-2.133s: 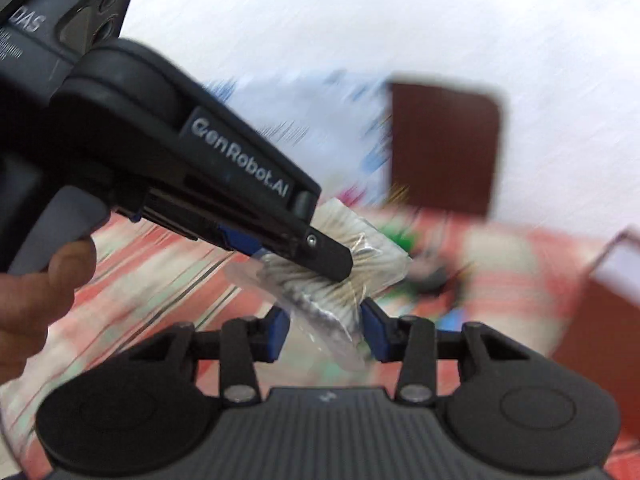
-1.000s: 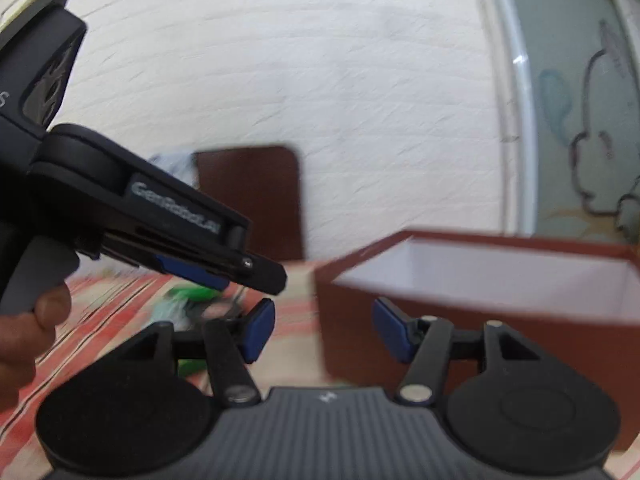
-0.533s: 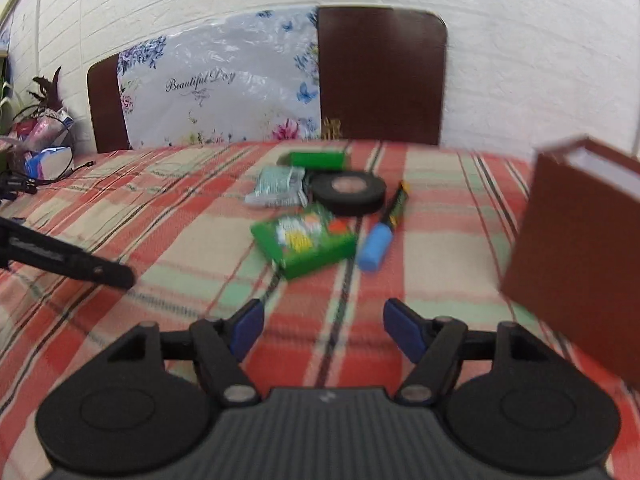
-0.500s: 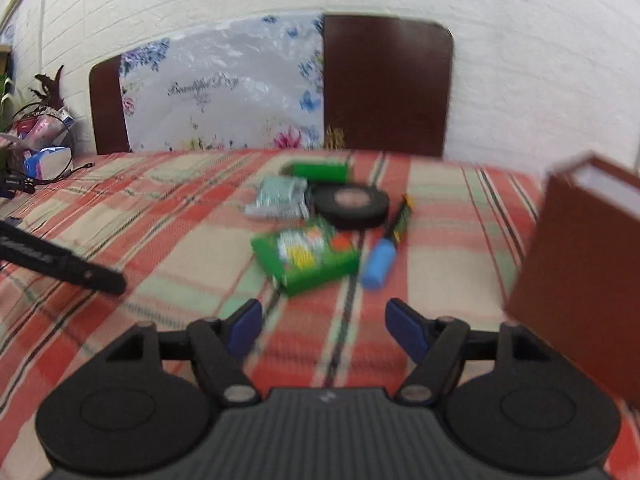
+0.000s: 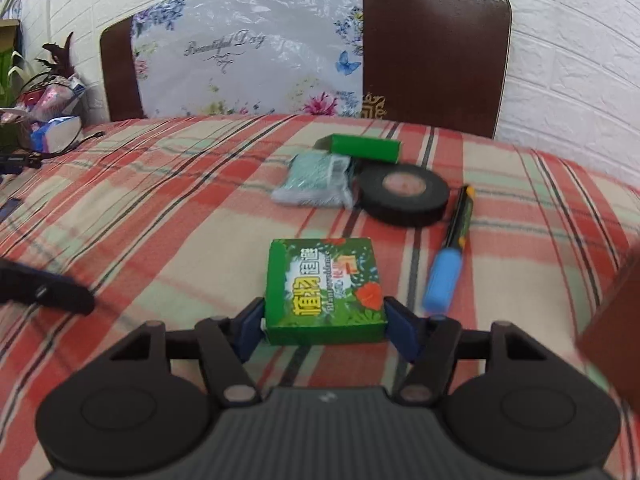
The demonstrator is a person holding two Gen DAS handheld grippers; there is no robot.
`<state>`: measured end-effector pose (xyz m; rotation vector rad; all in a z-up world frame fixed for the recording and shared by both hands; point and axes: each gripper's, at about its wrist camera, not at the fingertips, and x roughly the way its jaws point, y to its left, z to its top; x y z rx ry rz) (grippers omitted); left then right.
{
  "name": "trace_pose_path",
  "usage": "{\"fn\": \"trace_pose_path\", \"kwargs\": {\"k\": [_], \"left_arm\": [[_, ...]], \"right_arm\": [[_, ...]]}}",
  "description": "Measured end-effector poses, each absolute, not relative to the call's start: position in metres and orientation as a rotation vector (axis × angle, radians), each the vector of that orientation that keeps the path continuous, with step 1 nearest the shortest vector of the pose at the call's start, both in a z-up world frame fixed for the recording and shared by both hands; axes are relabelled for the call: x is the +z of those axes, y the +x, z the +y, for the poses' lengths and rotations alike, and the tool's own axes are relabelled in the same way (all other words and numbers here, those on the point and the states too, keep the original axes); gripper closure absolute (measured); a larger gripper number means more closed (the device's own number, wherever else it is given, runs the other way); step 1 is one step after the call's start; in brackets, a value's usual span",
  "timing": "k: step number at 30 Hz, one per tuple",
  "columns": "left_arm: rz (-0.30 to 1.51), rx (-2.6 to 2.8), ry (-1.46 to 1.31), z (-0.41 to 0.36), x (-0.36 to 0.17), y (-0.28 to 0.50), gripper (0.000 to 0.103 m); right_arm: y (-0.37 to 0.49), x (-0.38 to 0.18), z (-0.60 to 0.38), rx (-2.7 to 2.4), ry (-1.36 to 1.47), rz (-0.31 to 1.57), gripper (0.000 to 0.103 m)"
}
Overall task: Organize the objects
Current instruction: 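Reach the left gripper to the green snack box and grasp it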
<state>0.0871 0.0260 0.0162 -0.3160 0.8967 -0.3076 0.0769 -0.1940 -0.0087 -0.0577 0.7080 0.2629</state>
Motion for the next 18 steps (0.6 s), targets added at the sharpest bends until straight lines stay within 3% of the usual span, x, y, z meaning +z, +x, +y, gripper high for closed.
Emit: {"fn": "trace_pose_path", "kwargs": {"k": [5,9,12,15,17,18], "left_arm": [[0.955,-0.419,-0.341,0.004,0.018,0.077,0.039],[0.982,-0.442,-0.335,-0.014,0.019,0.08,0.039],[0.984,-0.438,-0.306,-0.026,0.02,0.084,0.041],[0.998,-0.415,-0.274,-0.04,0.014,0.092,0.049],[0.987,-0.42,-0.262,-0.046,0.014,0.093,0.057],[0.998,-0.431,-0.262,-0.051,0.015,0.095,0.058]], "right_arm": [[0.014,-0.006,-0.169,0.285,-0.122,0.663,0.037],[0.007,-0.004,-0.159,0.293,-0.195,0.628,0.023],[0.016,-0.006,-0.165,0.294,-0.146,0.653,0.021],[0.024,-0.009,-0.175,0.301,-0.074,0.678,0.023],[0.023,-0.009,-0.178,0.312,-0.058,0.671,0.04],[0.021,-0.01,-0.178,0.314,-0.055,0.666,0.041]]}}
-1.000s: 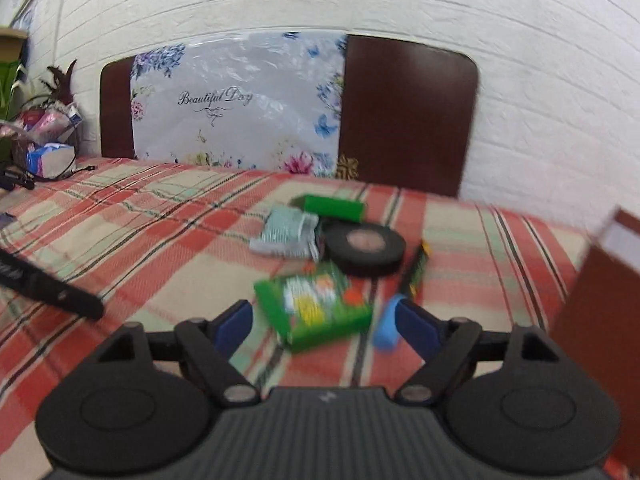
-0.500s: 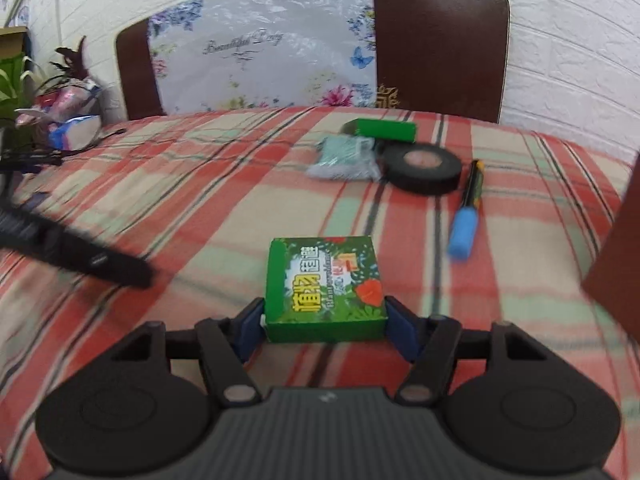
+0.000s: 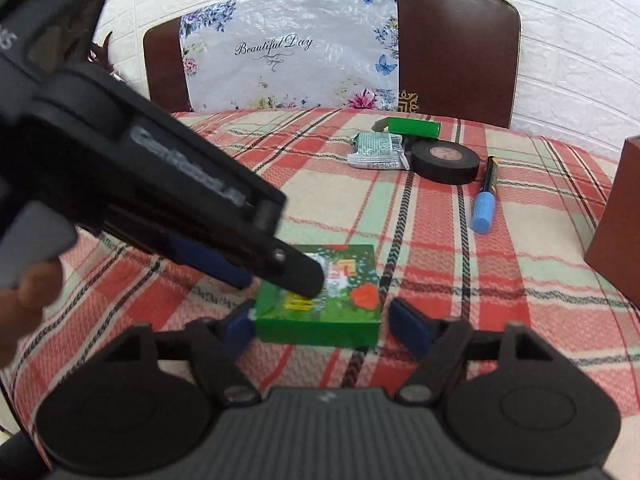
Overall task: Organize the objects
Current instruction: 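Carry the green snack box into the brown box and release it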
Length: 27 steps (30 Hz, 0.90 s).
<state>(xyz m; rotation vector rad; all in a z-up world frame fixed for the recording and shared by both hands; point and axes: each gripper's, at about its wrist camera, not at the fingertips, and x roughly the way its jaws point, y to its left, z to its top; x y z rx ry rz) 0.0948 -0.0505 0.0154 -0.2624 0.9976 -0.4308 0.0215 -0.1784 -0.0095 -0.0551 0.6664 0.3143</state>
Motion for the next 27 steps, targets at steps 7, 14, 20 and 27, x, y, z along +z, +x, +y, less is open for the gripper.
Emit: {"fn": "trace_pose_path", "kwargs": {"k": [7,14,20,27], "left_arm": [[0.921,-0.506,-0.194,-0.091,0.053,0.089,0.058],[0.795,-0.663,-0.08,-0.175,0.106,0.097,0.058],[0.698,-0.792,-0.003,-0.254,0.122,0.101,0.058],[0.698,-0.818,0.042,-0.317,0.114,0.118,0.055]], "right_arm": [[0.008,0.008,-0.199,0.216,-0.041,0.534,0.041],[-0.001,0.046,-0.256,0.017,-0.062,0.353,0.041],[0.002,0.067,-0.323,-0.163,-0.021,0.271,0.041],[0.018,0.06,-0.376,-0.275,0.027,0.282,0.04]]}}
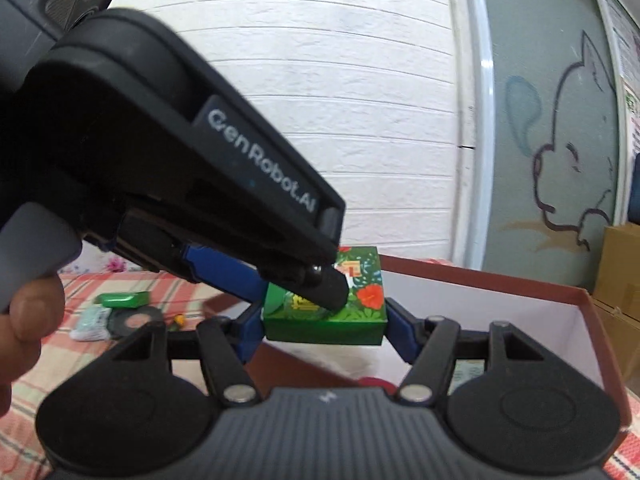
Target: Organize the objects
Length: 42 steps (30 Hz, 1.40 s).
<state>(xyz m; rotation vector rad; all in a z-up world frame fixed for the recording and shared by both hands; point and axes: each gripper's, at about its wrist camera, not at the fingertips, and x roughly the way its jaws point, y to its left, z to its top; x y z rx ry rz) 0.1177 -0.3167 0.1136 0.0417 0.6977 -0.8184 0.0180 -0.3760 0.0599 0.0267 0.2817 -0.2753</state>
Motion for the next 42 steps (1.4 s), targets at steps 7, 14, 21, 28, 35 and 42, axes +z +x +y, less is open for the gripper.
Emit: {"fn": "trace_pose_path", "kwargs": {"k": [7,14,21,28,35,42], "left_arm": [[0.717,-0.754,0.101,-0.33,0.096,0.126,0.047],[0.663,-0.741,0.155,-0.322,0.104,0.104,0.046],[0.633,-0.691,0.18,-0.299,0.112,0.085,0.043],[0.641,-0.623,0.172,-0.262,0.107,0.071,0.037],[0.665,-0.525,0.16,-0.221,0.098,0.073,0.033],[0.676,-0.426,0.17,-0.185,0.085,0.076,0.029]], "right_arm": [[0.026,0.049,-0.402,-0.333,0.072,0.303,0.026],[-0.003,0.047,-0.396,-0.346,0.076,0.258,0.026],[-0.031,0.05,-0.383,-0.352,0.089,0.243,0.023],[-0.05,0.047,-0.357,-0.314,0.031,0.239,0.022],[-0.023,0.034,-0.325,-0.203,0.059,0.364,0.022],[-0.02,0.016,-0.288,-0.118,0.082,0.47,0.022]]}}
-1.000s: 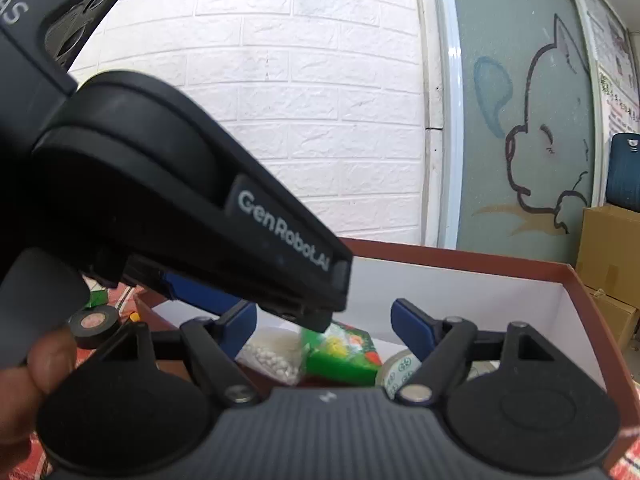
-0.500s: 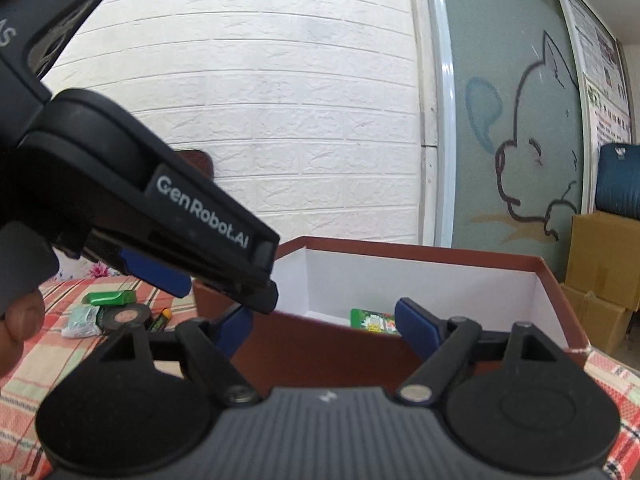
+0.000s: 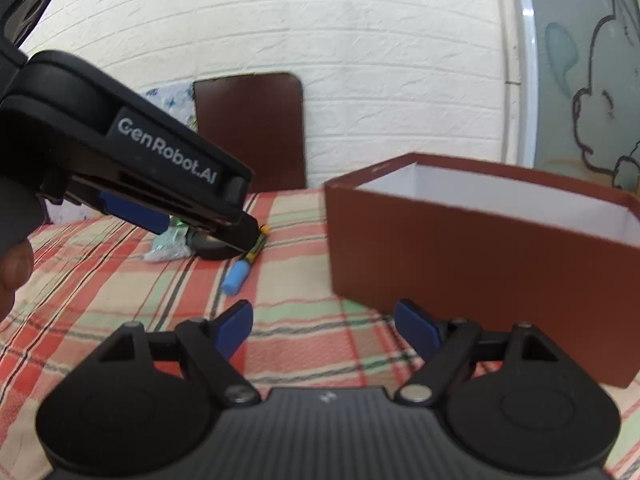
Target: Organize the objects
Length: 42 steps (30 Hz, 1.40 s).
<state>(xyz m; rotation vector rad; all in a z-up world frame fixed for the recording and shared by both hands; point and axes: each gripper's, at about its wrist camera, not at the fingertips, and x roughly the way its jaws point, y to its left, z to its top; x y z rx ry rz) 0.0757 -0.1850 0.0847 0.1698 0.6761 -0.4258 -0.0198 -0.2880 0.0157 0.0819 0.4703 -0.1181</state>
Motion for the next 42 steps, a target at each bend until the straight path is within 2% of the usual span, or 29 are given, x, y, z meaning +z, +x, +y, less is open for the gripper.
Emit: {"fn": "trace_pose_path", "kwargs": {"k": [19,35,42], "left_arm": [[0.739,-0.187,0.115,-0.074,0.041,0.102,0.024],[0.774,-0.015,0.034,0.004,0.011,0.131,0.024],[0.729,0.026,0.034,0.026,0.005,0.139,0.013]], "right_arm": [[0.017,-0.007,-0.207,0.065,-0.011,0.665,0.021],[0.055,-0.014,-0.154,0.156,-0.089,0.683,0.015],[0.088,-0.016,-0.144,0.159,-0.084,0.666,0.015]]}}
